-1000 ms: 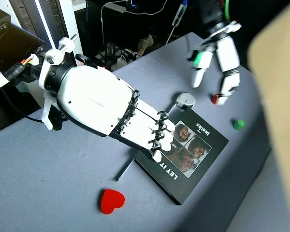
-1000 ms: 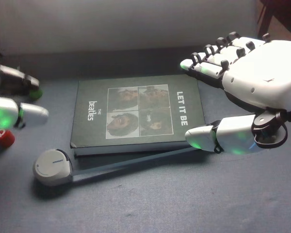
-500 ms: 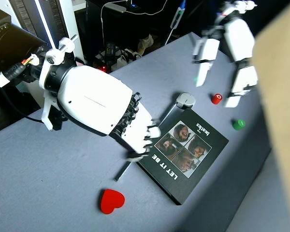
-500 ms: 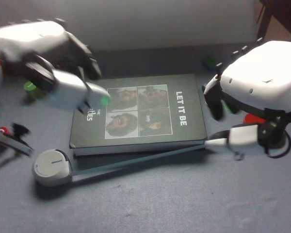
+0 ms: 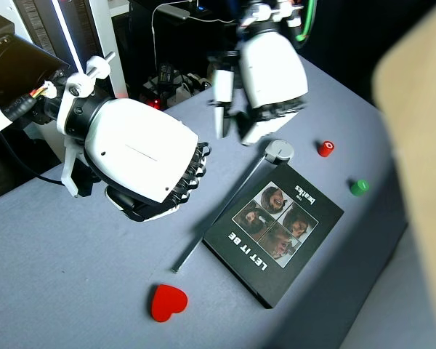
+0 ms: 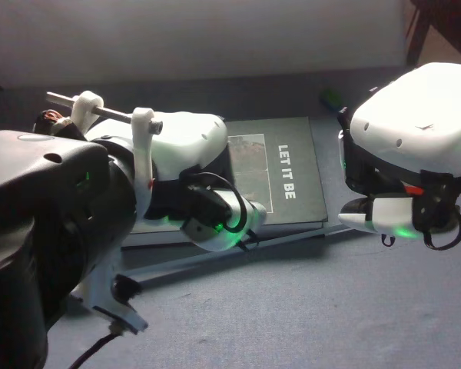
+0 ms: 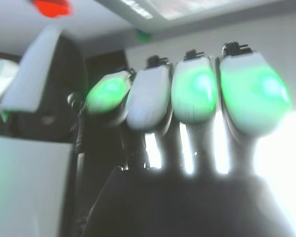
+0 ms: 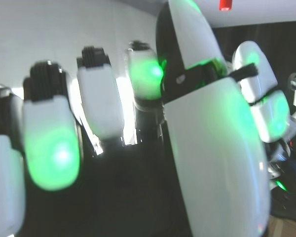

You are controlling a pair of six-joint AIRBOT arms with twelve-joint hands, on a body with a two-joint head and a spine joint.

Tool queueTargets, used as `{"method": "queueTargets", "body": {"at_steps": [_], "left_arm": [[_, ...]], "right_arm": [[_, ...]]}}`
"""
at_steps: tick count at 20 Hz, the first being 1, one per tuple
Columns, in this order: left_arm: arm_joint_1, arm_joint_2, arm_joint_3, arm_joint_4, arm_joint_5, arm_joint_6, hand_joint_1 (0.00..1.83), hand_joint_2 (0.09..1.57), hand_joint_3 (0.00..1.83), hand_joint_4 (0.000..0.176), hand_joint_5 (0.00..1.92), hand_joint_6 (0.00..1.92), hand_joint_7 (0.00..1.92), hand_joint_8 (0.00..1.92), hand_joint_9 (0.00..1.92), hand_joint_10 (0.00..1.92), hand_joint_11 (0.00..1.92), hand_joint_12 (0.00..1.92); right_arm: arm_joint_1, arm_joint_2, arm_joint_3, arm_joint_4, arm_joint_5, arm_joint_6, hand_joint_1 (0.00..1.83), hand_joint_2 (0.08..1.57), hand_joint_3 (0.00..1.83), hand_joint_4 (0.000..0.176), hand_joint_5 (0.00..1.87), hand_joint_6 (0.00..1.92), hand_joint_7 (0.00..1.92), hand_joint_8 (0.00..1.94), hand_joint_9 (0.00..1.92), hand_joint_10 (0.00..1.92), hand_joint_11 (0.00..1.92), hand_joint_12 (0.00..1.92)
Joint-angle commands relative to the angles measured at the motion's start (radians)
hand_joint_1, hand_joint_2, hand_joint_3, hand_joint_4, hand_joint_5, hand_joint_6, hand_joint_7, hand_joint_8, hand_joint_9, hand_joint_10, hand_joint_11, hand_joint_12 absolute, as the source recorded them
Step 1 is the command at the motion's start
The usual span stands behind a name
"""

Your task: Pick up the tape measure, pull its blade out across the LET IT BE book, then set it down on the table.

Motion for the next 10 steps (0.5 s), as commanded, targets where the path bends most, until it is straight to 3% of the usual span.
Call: {"method": "queueTargets", "body": {"at_steps": [1,10], "left_arm": [[-0.013,-0.007,0.003,0.074,-0.054,-0.004,0.54,1.32,0.00,0.000,1.25,1.92,1.45,1.92,1.47,1.92,1.58,1.92],[-0.026,-0.002,0.010,0.074,-0.070,-0.026,0.65,1.24,0.00,0.000,1.16,1.92,1.34,1.92,1.39,1.92,1.52,1.92]], "right_arm": [[0.010,0.004,-0.004,-0.055,-0.018,0.003,0.78,1.31,0.03,0.176,1.37,1.92,1.56,1.94,1.77,1.92,1.90,1.92],[0.008,0.004,-0.004,-0.060,-0.025,0.015,0.89,1.33,0.00,0.176,1.34,1.92,1.54,1.94,1.74,1.92,1.87,1.92]]}}
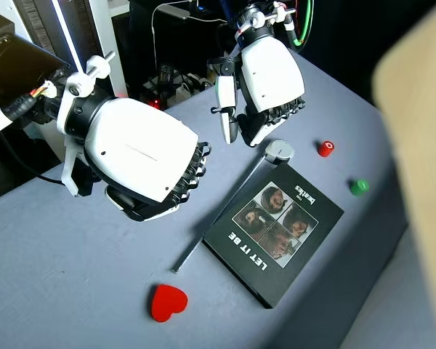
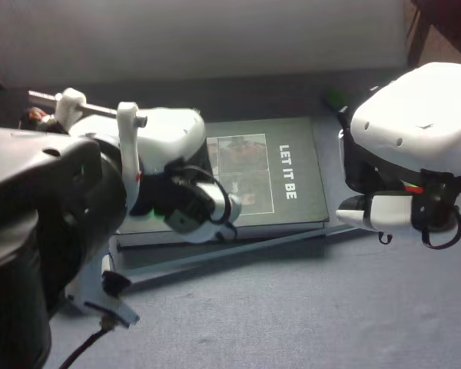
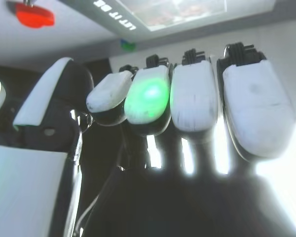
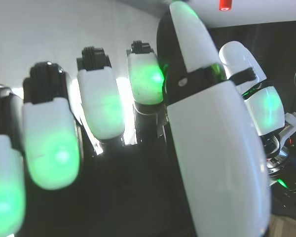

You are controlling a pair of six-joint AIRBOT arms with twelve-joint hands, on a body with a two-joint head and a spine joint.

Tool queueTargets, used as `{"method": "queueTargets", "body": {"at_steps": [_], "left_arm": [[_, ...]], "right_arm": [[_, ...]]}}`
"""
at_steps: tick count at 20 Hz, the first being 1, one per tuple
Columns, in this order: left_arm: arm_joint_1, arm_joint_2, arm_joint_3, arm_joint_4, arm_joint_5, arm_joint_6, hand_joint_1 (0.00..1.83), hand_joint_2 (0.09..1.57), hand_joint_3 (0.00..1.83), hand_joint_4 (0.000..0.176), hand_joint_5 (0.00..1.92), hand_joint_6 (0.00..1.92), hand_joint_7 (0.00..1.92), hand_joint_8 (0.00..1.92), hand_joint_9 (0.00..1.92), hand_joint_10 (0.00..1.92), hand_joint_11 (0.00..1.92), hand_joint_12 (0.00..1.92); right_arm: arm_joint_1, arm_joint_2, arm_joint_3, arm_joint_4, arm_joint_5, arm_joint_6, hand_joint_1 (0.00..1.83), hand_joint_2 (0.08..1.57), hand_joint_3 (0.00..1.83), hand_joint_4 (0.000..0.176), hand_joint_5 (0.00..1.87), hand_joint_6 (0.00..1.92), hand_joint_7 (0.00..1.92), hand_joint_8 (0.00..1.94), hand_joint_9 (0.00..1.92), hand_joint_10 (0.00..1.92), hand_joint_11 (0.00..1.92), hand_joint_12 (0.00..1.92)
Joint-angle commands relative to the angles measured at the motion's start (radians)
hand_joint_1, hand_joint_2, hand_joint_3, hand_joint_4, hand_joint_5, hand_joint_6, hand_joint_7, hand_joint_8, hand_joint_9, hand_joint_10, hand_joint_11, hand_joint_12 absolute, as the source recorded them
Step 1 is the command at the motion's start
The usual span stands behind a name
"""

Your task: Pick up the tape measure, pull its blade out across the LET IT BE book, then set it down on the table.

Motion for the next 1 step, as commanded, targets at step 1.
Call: {"method": "queueTargets", "body": {"at_steps": [1], "left_arm": [[-0.016,0.002,0.002,0.072,-0.004,-0.003,0.65,1.24,0.00,0.000,1.16,1.92,1.34,1.92,1.39,1.92,1.52,1.92]], "right_arm": [[0.008,0.004,-0.004,-0.061,-0.025,0.009,0.89,1.33,0.00,0.176,1.34,1.92,1.54,1.94,1.74,1.92,1.87,1.92]]}}
